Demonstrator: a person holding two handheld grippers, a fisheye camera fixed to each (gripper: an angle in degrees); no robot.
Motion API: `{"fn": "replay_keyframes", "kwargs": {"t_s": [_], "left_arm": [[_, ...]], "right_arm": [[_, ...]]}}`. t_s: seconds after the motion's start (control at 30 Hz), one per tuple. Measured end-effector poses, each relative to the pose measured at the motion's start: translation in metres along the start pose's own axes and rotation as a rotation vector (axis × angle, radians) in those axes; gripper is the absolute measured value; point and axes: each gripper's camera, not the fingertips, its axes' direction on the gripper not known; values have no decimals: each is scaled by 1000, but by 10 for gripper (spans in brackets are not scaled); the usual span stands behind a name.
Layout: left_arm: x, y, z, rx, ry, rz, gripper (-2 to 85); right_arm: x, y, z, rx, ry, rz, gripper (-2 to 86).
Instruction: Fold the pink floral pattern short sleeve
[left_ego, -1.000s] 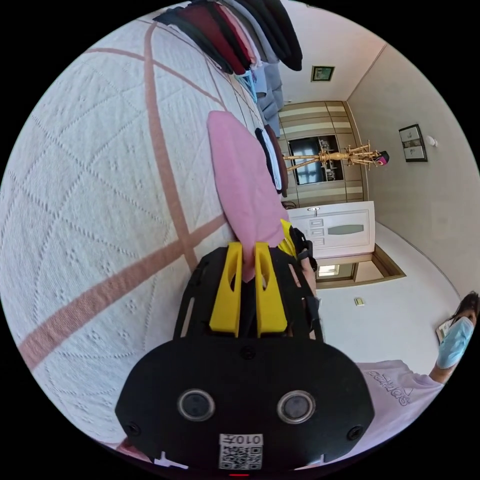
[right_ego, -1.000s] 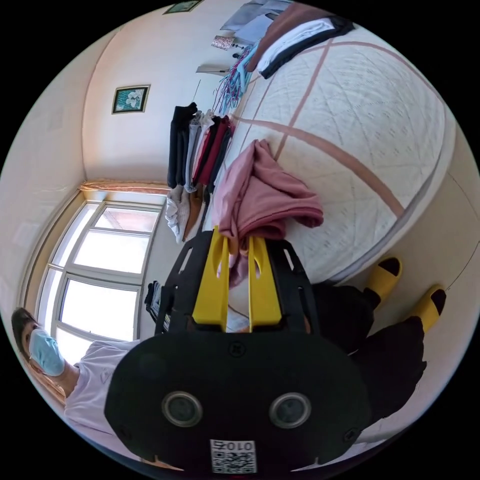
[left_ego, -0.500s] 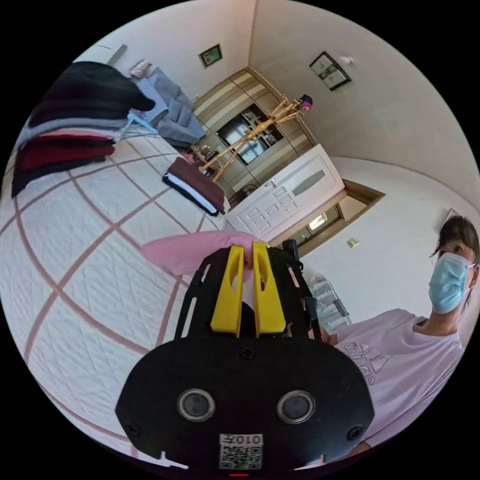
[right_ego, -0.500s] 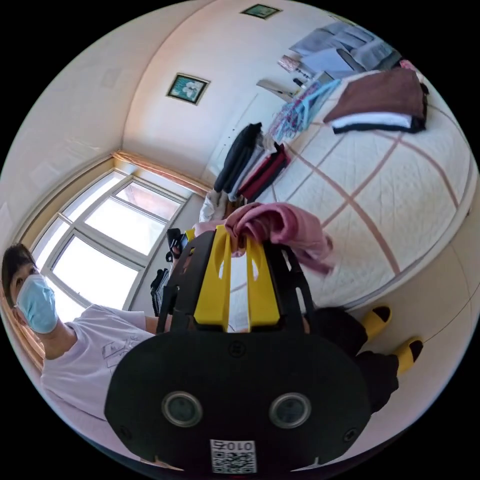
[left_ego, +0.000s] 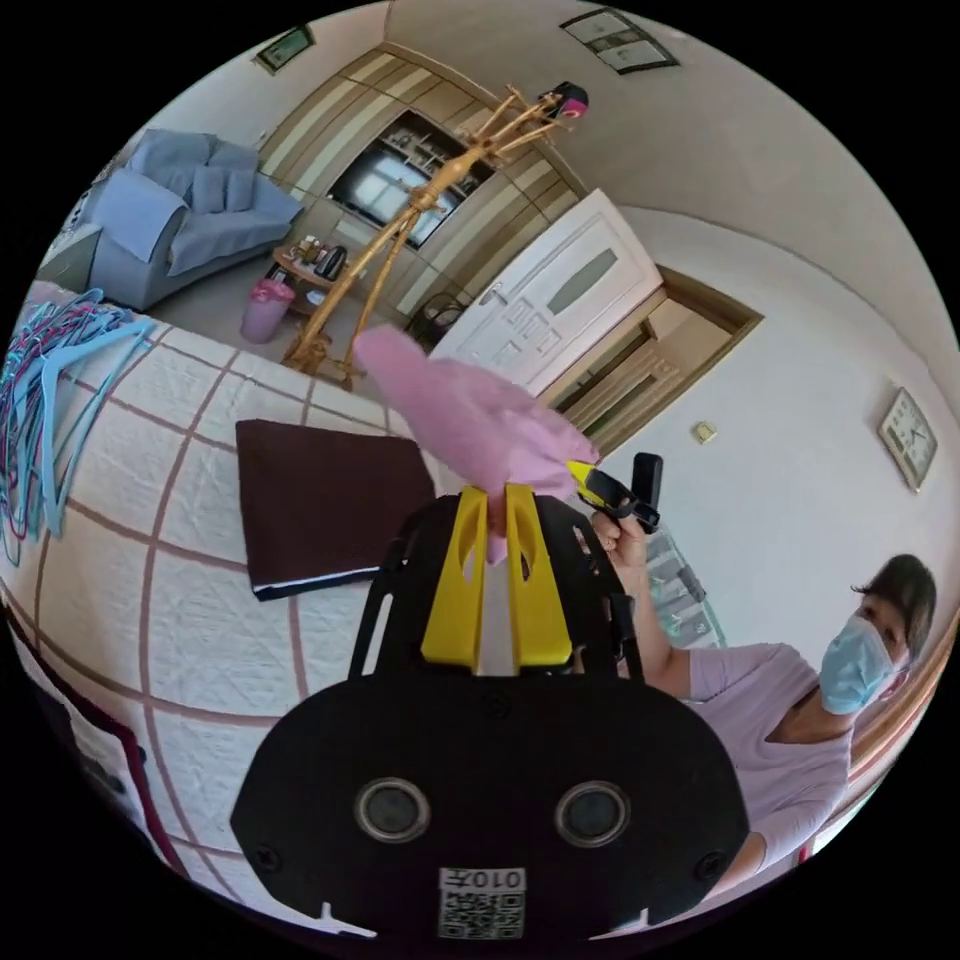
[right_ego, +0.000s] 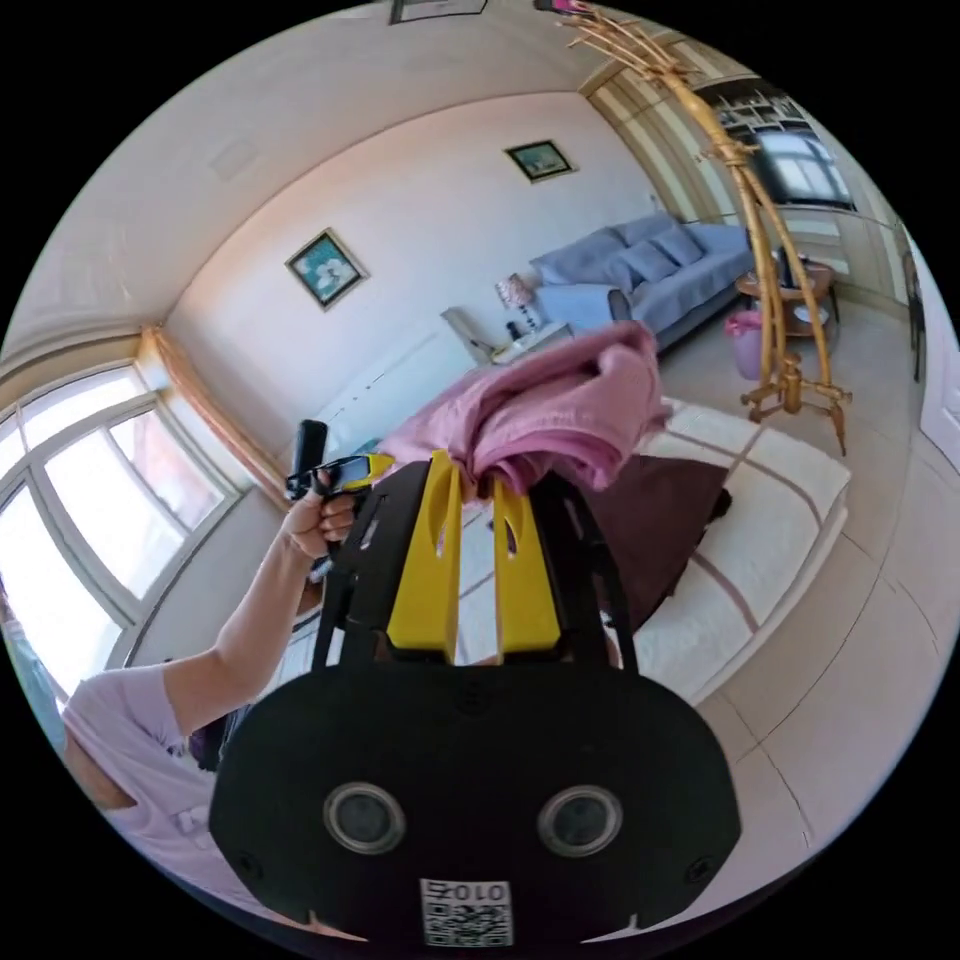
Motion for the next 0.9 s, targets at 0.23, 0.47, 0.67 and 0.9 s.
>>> {"fn": "replay_keyframes", "kwargs": {"t_s": [0.23,0.47,0.67,0.9], "left_arm": [[-161,9,114,-242,-82,-362,19],[-137,-9,105,-202,-77,-292,27],[-115,7,113,-249,-194,-321,41],[63,96,80,-128,-611,53,33]], "right_arm": [[140,83,121,-150,-153,486,62],[119,99,114,-77,-151,494,63],[111,117,107,-64,-184,482,65],[57,183,29,-86,-18,348,50]]}}
